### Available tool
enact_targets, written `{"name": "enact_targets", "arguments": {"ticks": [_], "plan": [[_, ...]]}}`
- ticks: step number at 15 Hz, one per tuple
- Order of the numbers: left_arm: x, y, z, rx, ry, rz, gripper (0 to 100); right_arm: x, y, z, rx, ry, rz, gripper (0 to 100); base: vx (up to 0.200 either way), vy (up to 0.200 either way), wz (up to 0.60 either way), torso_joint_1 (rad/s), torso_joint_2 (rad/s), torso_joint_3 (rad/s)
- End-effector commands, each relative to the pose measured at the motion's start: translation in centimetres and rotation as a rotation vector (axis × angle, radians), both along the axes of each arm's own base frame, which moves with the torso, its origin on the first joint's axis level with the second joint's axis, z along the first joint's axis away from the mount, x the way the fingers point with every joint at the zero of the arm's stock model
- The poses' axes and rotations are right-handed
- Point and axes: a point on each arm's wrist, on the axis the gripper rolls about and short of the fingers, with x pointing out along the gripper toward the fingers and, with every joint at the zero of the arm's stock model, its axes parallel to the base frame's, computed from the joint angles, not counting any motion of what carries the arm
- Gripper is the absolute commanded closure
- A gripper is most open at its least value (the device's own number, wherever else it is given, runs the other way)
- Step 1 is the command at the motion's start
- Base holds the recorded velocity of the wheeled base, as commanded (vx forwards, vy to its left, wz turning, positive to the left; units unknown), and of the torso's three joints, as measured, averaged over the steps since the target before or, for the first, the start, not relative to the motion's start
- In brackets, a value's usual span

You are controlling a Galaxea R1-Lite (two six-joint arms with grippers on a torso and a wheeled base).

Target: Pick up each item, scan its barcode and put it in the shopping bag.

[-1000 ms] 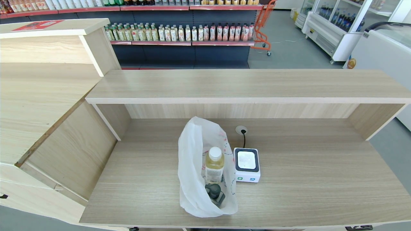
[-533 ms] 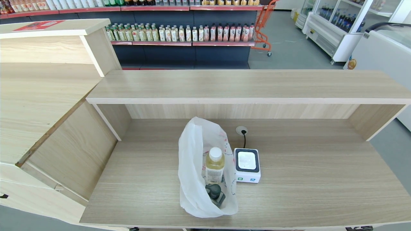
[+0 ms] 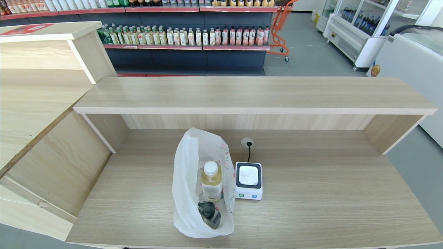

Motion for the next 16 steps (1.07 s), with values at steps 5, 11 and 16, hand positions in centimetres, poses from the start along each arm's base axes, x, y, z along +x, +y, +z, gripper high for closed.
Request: {"name": "enact_targets", "arguments": {"ticks": [5, 11, 16], "plan": [[0.00, 0.00, 0.00, 0.000, -0.001, 0.003, 0, 0.02, 0.00, 0.02, 0.000, 0.002, 0.002, 0, 0.120, 0.000, 0.00, 0.004, 0.00, 0.001], [0.00, 0.00, 0.00, -0.002, -0.001, 0.003, 0, 0.02, 0.00, 0.02, 0.005, 0.002, 0.002, 100, 0.000, 0.000, 0.00, 0.000, 0.00, 0.000], [0.00, 0.00, 0.00, -0.002, -0.001, 0.003, 0, 0.02, 0.00, 0.02, 0.006, 0.002, 0.002, 100, 0.000, 0.000, 0.00, 0.000, 0.00, 0.000]]}}
